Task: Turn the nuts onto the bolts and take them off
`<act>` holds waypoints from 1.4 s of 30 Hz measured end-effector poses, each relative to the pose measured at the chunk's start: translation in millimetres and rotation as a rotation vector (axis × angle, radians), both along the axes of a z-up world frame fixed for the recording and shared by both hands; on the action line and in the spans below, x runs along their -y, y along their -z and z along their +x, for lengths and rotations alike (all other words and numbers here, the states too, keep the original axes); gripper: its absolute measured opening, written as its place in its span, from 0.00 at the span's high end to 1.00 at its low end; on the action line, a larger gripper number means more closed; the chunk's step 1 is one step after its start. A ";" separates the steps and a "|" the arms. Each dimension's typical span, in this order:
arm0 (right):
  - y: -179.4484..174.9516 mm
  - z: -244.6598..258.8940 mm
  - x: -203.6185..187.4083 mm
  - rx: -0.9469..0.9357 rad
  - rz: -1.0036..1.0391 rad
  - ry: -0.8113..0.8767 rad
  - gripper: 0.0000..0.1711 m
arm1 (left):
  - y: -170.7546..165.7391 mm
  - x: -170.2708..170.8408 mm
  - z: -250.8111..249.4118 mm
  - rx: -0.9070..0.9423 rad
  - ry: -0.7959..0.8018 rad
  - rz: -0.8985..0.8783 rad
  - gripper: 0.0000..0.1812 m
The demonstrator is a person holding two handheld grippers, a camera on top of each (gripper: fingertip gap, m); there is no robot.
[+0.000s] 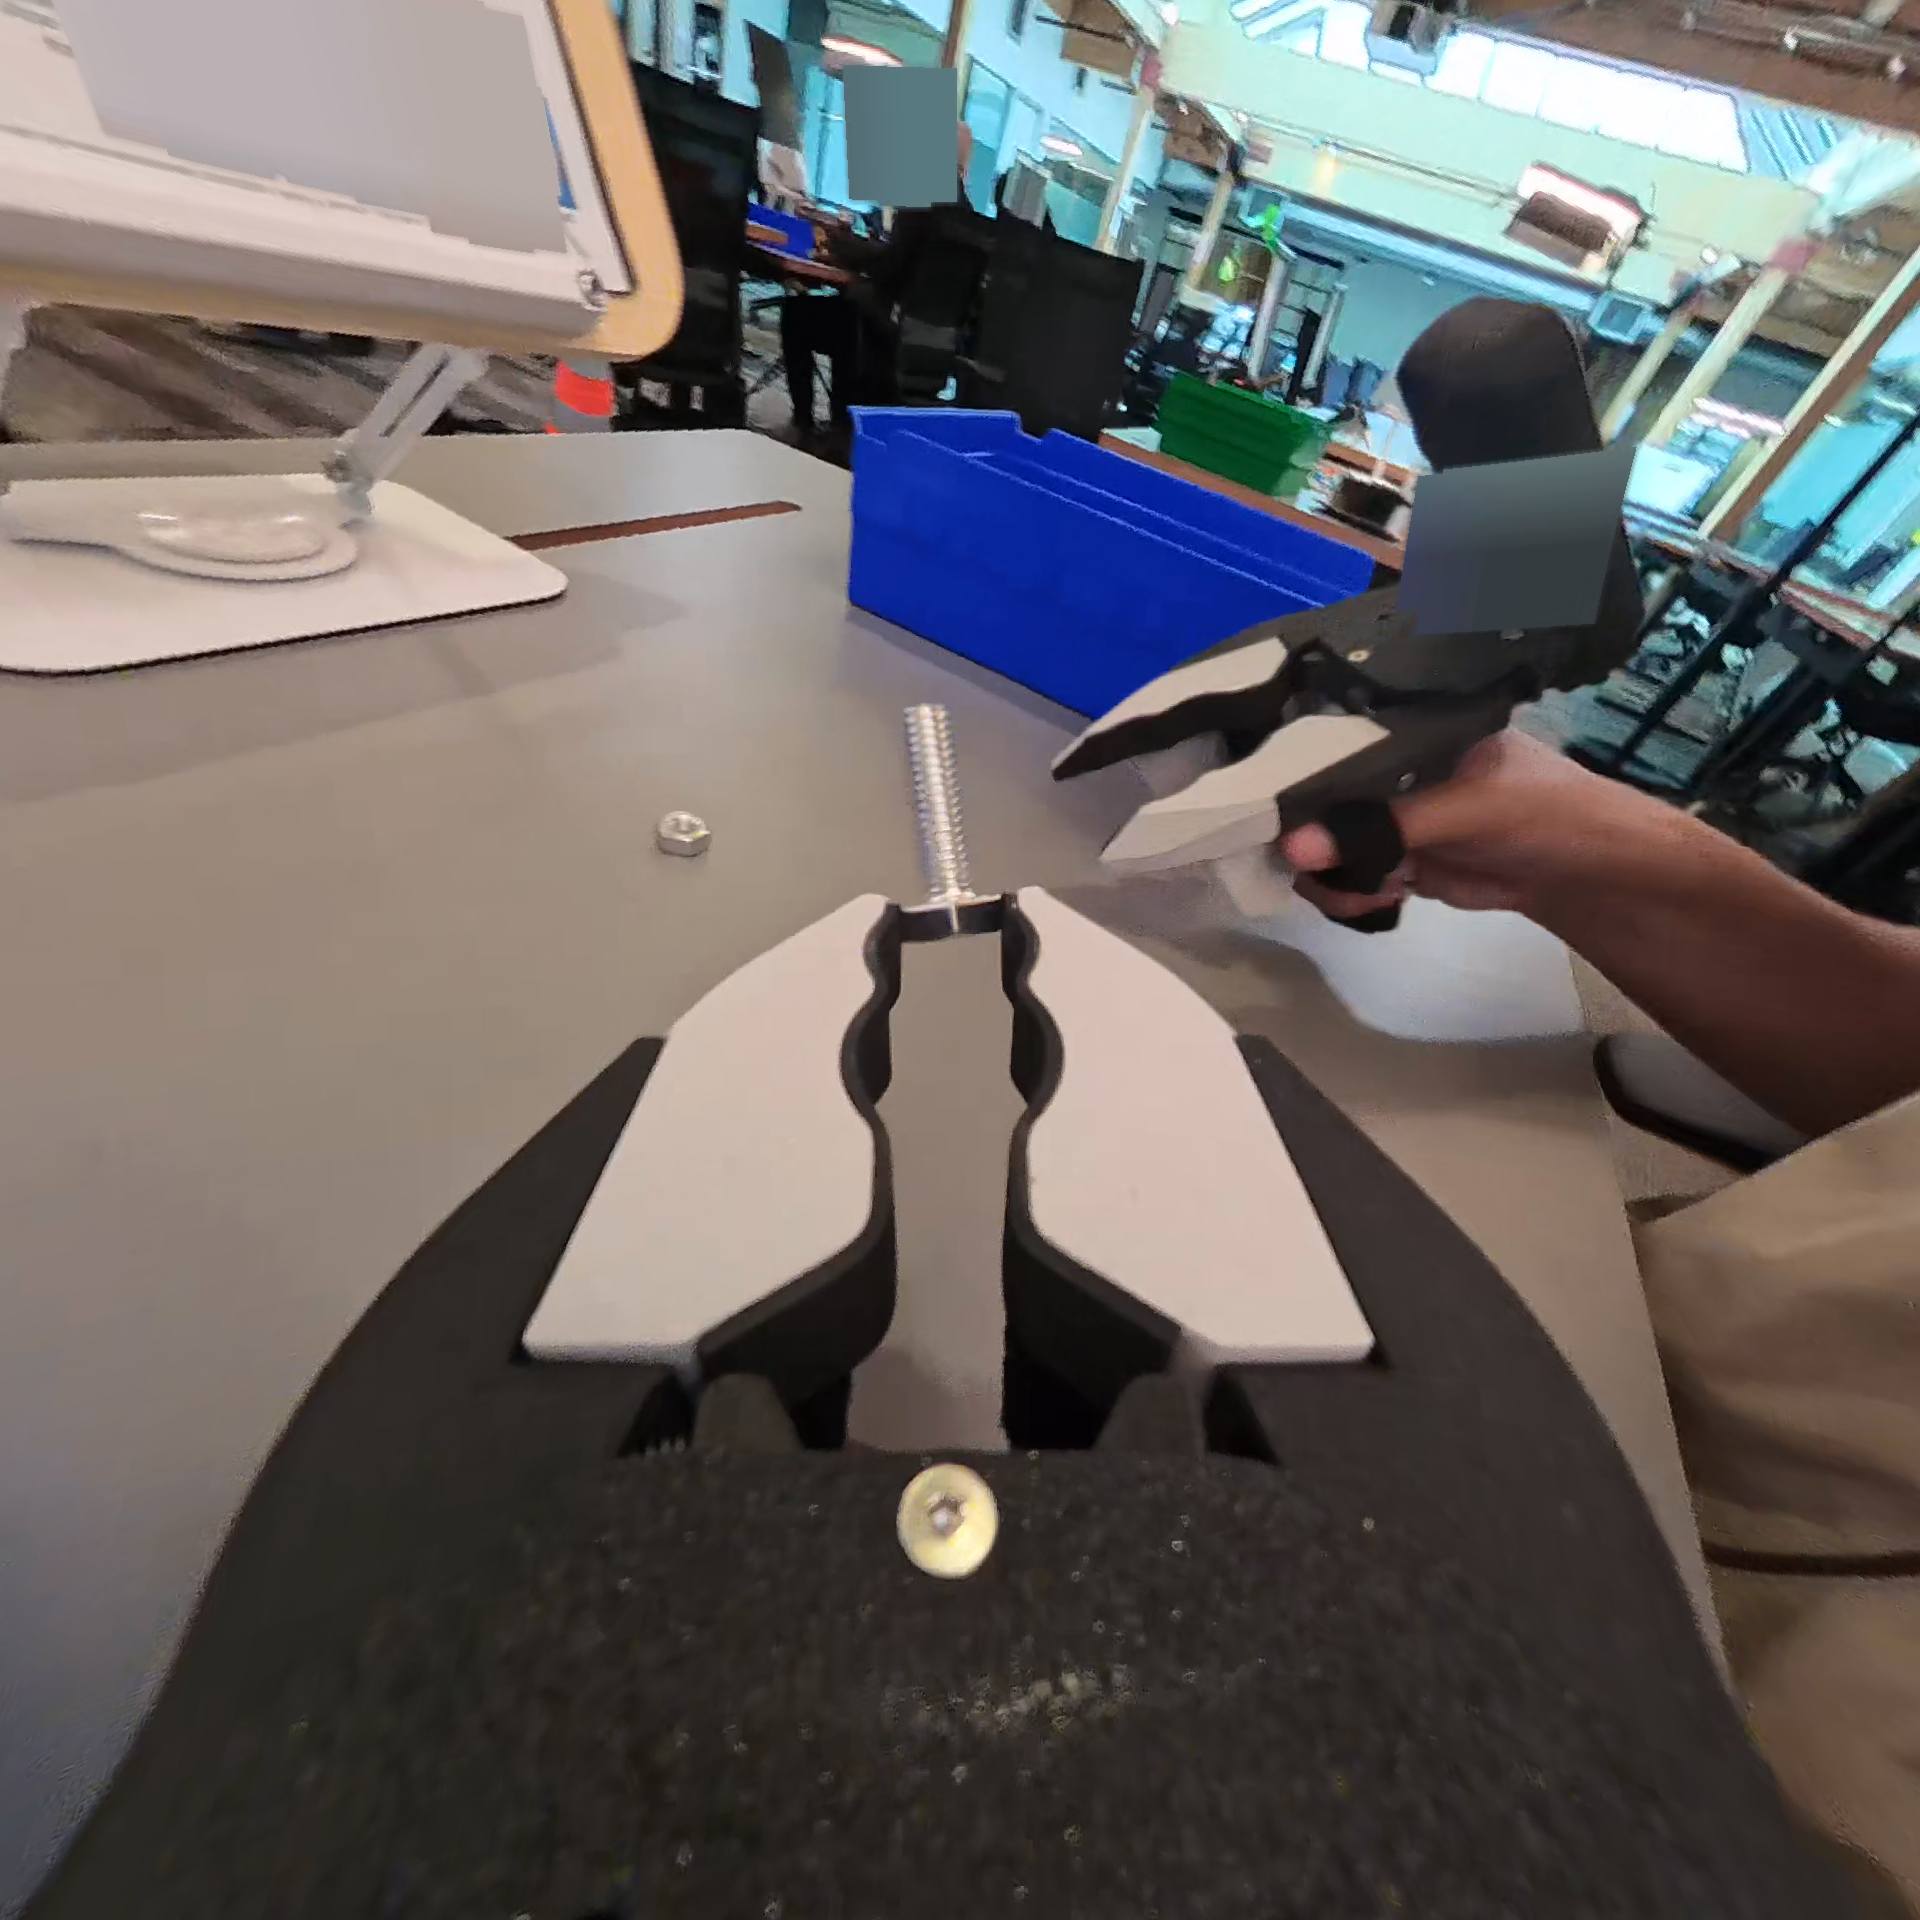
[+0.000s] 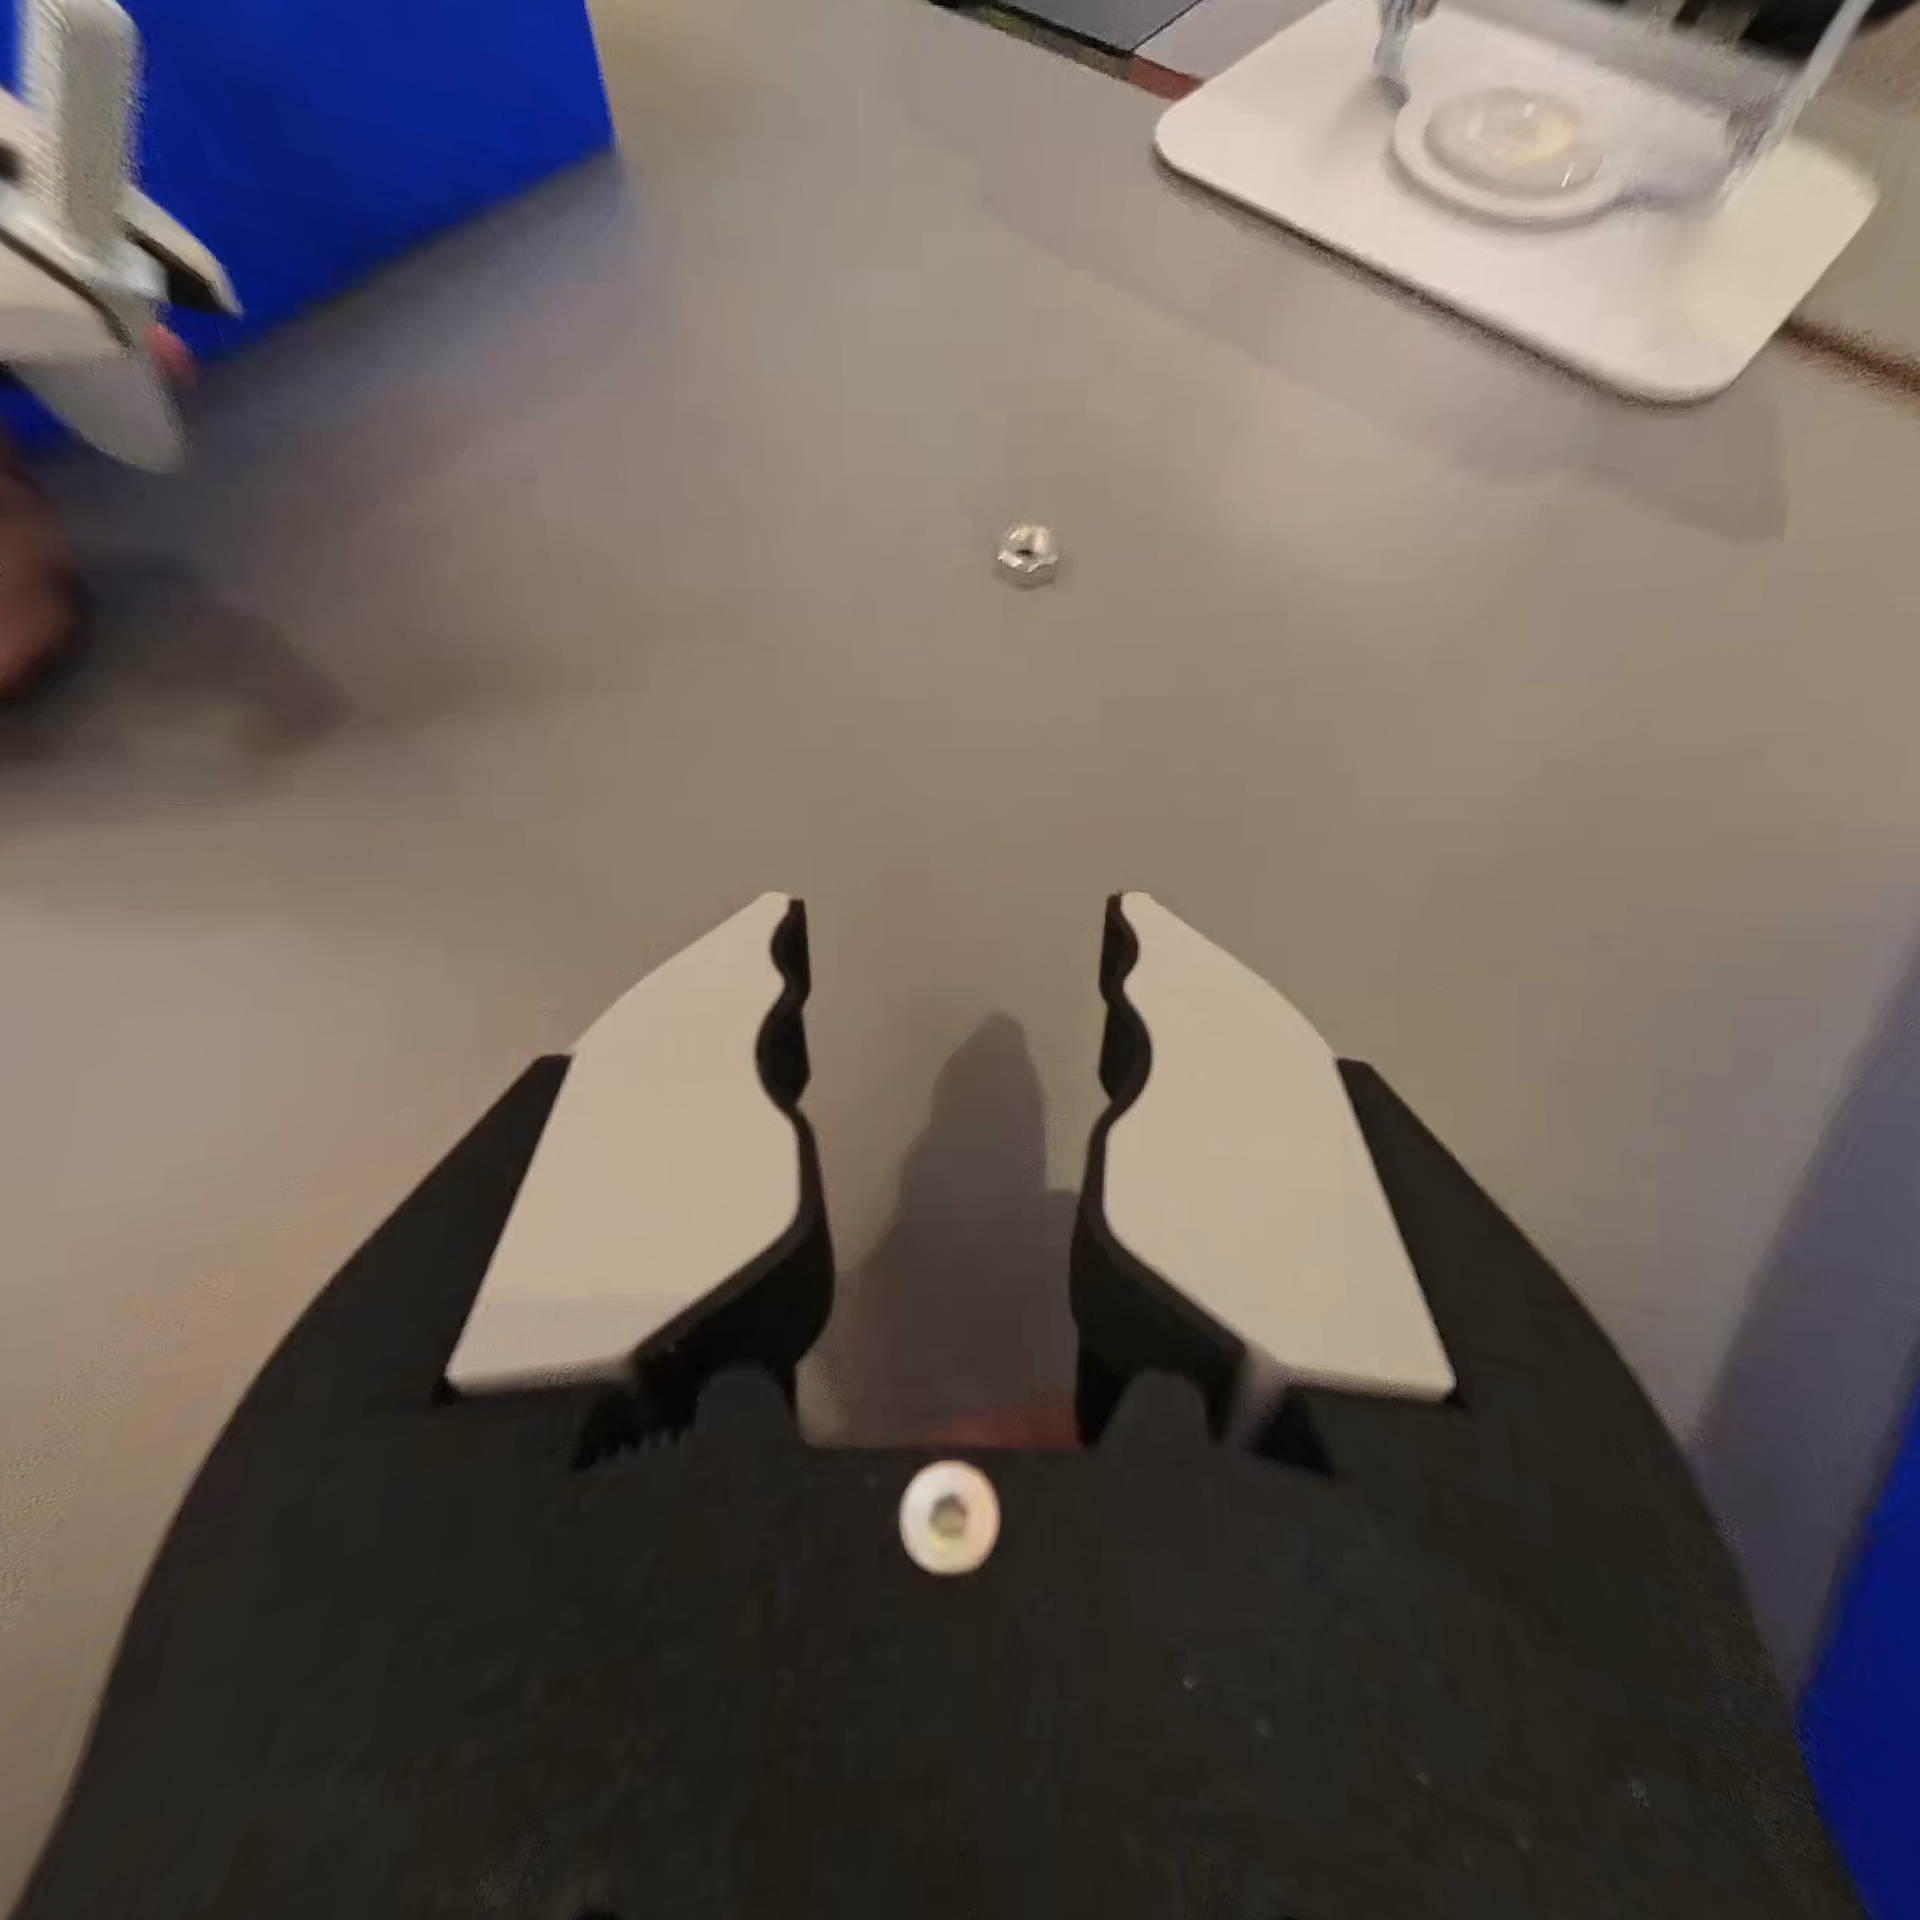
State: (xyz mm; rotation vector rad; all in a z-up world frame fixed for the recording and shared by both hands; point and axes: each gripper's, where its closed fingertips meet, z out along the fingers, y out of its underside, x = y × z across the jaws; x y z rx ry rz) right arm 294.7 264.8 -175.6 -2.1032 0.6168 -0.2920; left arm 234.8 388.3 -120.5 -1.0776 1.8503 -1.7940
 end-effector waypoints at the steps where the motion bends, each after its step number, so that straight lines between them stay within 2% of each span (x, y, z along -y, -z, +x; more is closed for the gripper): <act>1: 1.3 11.2 -6.9 0.055 -0.073 -0.013 0.69 | 0.7 -2.5 0.6 -0.012 -0.018 -0.013 0.90; 3: 6.9 31.0 -28.1 0.093 -0.202 -0.074 0.69 | -0.7 -5.4 -0.6 -0.007 -0.040 -0.033 0.90; 6: 17.8 57.2 -65.1 0.037 -0.325 -0.159 0.69 | -2.8 -8.6 -2.4 0.027 -0.063 0.001 0.90; 11: 37.1 88.2 -89.7 -0.098 -0.438 -0.122 0.74 | 0.8 -7.2 -2.4 0.033 -0.064 0.058 0.90; 17: 42.6 89.7 -98.4 -0.222 -0.341 -0.010 0.76 | 1.4 1.7 -7.6 -0.002 0.012 0.015 0.90; 21: 42.3 89.7 -102.9 -0.215 -0.254 0.090 0.76 | 0.6 8.5 -12.0 -0.006 0.047 0.002 0.90; 24: 43.2 91.4 -102.8 -0.171 -0.247 0.147 0.82 | 0.6 11.8 -13.9 -0.011 0.065 -0.002 0.90; 25: 43.2 90.5 -102.8 -0.168 -0.236 0.157 0.87 | 0.9 12.5 -14.4 -0.011 0.069 0.001 0.90; 33: 41.3 84.9 -102.4 -0.100 -0.180 0.091 0.90 | 2.8 12.8 -14.0 -0.001 0.063 0.034 0.90; 35: 20.8 78.4 -103.0 -0.025 -0.109 0.029 0.90 | 2.5 11.5 -13.6 0.005 0.060 0.037 0.90; 37: -14.4 62.5 -101.1 0.086 -0.011 -0.058 0.90 | 2.3 10.9 -13.6 0.007 0.063 0.036 0.90; 40: -65.2 14.7 -88.9 0.287 0.136 -0.263 0.90 | 1.9 15.0 -17.5 0.008 0.110 0.037 0.90; 42: -81.8 -14.7 -74.0 0.299 0.235 -0.352 0.90 | 2.8 20.5 -21.5 0.004 0.159 0.044 0.90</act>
